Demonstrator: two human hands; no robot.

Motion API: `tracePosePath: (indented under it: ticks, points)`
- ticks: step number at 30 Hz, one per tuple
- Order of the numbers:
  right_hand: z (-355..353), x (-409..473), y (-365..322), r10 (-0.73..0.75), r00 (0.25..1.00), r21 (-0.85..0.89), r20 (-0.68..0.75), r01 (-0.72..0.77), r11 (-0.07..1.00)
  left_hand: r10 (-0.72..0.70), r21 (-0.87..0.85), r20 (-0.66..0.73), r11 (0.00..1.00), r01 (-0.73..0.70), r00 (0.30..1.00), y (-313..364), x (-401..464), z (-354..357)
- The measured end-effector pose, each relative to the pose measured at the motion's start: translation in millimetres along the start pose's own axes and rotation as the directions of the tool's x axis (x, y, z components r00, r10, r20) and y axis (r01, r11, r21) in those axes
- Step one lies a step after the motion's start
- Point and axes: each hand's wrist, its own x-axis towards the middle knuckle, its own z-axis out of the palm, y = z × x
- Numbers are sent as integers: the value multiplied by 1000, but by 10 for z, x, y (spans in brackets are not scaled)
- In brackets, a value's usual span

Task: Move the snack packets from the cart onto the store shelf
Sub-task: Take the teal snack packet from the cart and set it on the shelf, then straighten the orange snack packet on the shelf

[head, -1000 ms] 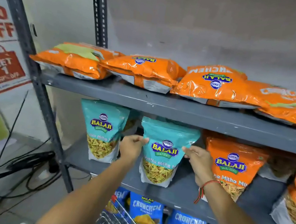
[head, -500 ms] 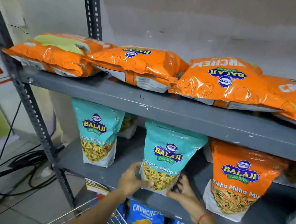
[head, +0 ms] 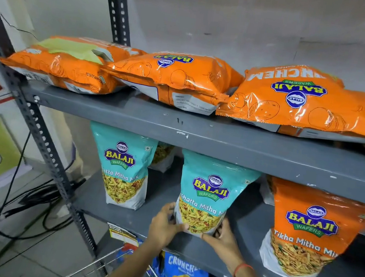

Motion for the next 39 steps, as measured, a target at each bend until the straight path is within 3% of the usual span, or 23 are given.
tracePosePath:
  ticks: [7,12,16,18,20,27,31,39]
  points:
    - [-84,-380,-67,-33,993,11,-112,34,999,52,57,-138,997,-44,989,165,-332,37]
    - [-403,-952,-163,-148,955,-52,-258,139,989,181,66,-53,982,-177,982,574,-606,365]
    - [-819,-1415,-208,-244,843,-139,-479,201,970,201,31,66,979,-203,977,728,-763,810]
    - [-1071,-1559,-182,-214,769,-128,-602,172,977,201,15,113,979,-204,973,745,-831,1023]
    - [-1326,-1636,-129,-138,754,-85,-642,109,990,182,-20,163,983,-181,970,727,-883,1214]
    - [-1944,-1352,221,54,850,-47,-523,-92,995,17,42,267,999,-29,963,559,-793,1727]
    - [-2196,-851,432,57,961,-44,-271,-72,996,-44,19,246,999,41,968,445,-513,2080]
    - [-2067,-873,368,22,969,-38,-247,-33,999,10,-59,259,998,5,966,320,-446,2050]
